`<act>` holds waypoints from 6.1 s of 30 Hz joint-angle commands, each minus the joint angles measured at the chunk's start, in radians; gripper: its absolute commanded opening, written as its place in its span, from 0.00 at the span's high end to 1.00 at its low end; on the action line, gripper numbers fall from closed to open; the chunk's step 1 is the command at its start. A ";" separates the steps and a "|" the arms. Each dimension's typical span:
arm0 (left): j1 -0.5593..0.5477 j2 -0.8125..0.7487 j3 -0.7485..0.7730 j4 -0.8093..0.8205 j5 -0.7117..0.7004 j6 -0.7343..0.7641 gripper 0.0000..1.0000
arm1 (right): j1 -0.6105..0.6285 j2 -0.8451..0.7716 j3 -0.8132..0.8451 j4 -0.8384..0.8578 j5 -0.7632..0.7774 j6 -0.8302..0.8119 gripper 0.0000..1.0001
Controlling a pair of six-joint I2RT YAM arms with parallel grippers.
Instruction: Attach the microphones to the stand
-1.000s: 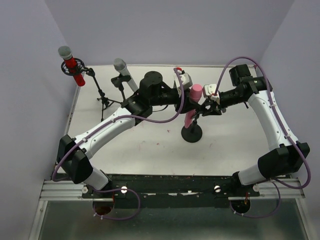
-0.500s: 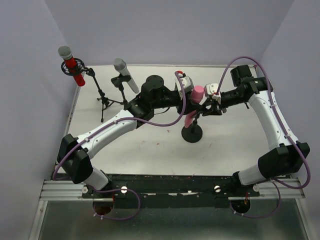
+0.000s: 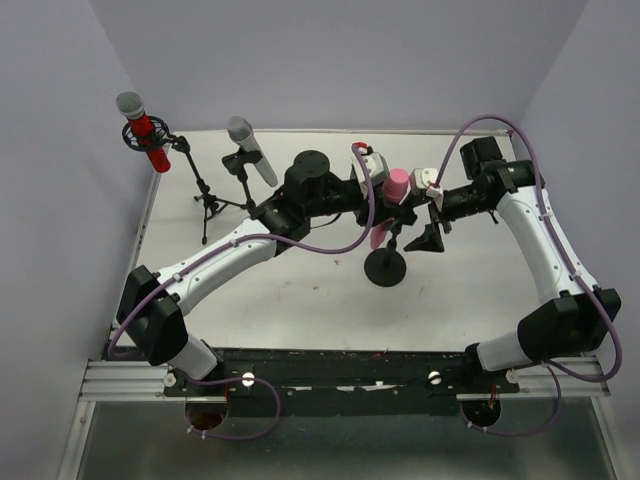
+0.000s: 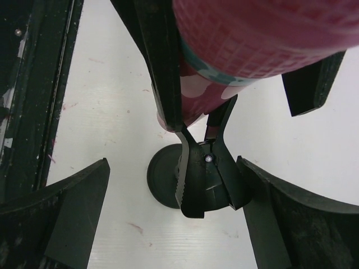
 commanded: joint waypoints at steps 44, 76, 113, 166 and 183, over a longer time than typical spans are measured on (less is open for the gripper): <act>0.098 -0.976 -0.976 0.241 -0.234 -0.253 0.01 | -0.192 -0.269 -0.755 1.038 -0.281 0.614 0.01; 0.167 -1.472 -0.950 -0.369 -0.363 0.109 0.01 | 0.156 0.084 -0.494 1.253 -0.206 0.781 0.99; 0.233 -1.504 -0.961 -0.379 -0.535 0.117 0.01 | 0.326 0.627 0.111 1.493 0.104 1.199 0.99; 0.588 -1.055 -0.658 -0.550 -0.566 -0.202 0.01 | -0.103 -0.576 -0.688 1.117 0.943 1.528 0.00; 0.591 -1.188 -0.738 -0.472 -0.514 -0.145 0.01 | -0.214 -0.683 -0.810 1.212 0.925 1.608 0.00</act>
